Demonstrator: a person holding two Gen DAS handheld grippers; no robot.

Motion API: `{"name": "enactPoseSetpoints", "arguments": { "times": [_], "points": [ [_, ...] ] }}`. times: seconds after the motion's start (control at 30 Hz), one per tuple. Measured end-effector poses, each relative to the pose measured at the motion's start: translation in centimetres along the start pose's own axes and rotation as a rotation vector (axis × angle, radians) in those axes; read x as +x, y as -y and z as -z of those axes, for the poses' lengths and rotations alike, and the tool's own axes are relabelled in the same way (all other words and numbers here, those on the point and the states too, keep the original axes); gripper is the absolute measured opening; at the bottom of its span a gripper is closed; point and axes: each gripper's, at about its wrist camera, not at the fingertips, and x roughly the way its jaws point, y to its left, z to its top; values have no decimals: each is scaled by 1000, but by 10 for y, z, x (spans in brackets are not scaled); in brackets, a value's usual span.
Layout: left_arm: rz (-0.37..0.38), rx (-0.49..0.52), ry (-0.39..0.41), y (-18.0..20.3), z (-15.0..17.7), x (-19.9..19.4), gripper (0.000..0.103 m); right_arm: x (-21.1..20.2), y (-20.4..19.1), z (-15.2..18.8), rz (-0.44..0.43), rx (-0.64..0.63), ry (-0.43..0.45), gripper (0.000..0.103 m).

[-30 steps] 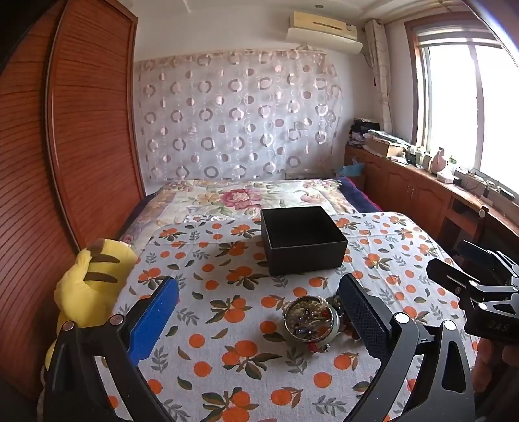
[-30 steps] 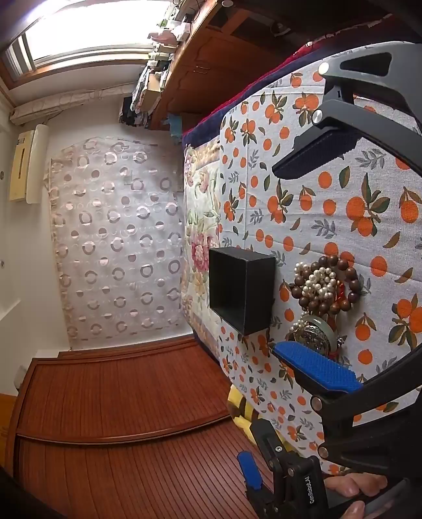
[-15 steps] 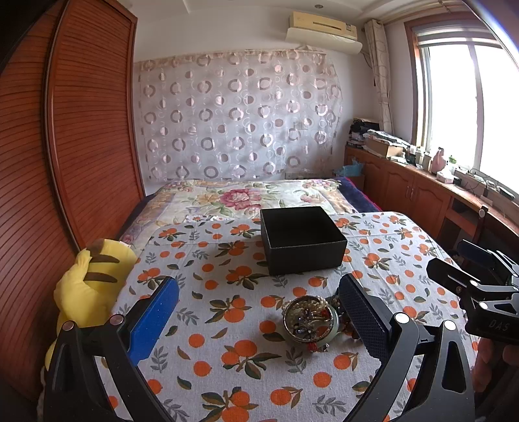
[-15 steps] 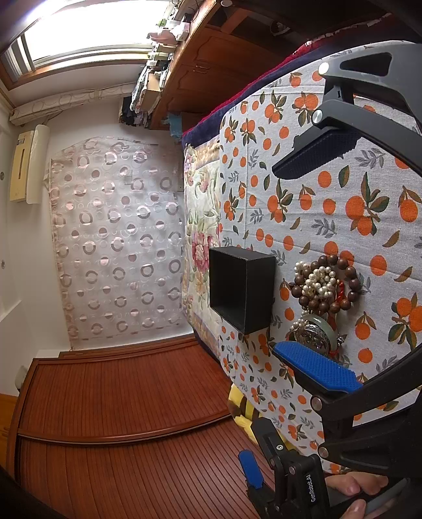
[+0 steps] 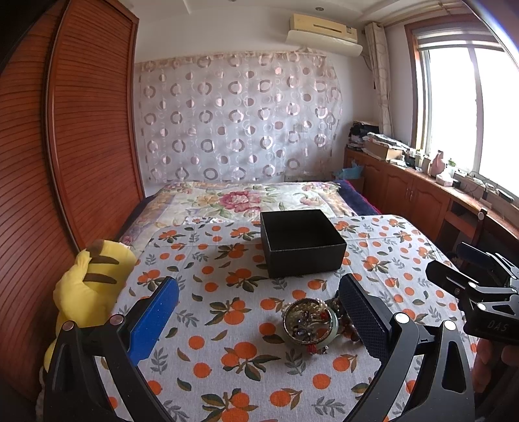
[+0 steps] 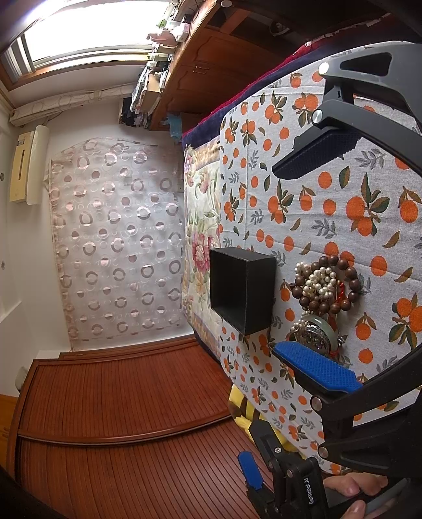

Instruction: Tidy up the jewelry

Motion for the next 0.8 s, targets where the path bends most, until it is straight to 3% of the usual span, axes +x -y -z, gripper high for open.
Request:
{"name": "enactPoseSetpoints", "arguments": {
  "times": [0.8],
  "points": [
    [0, -1, 5, 0, -6, -1, 95, -3, -1, -1, -2, -1, 4, 101]
  ]
}}
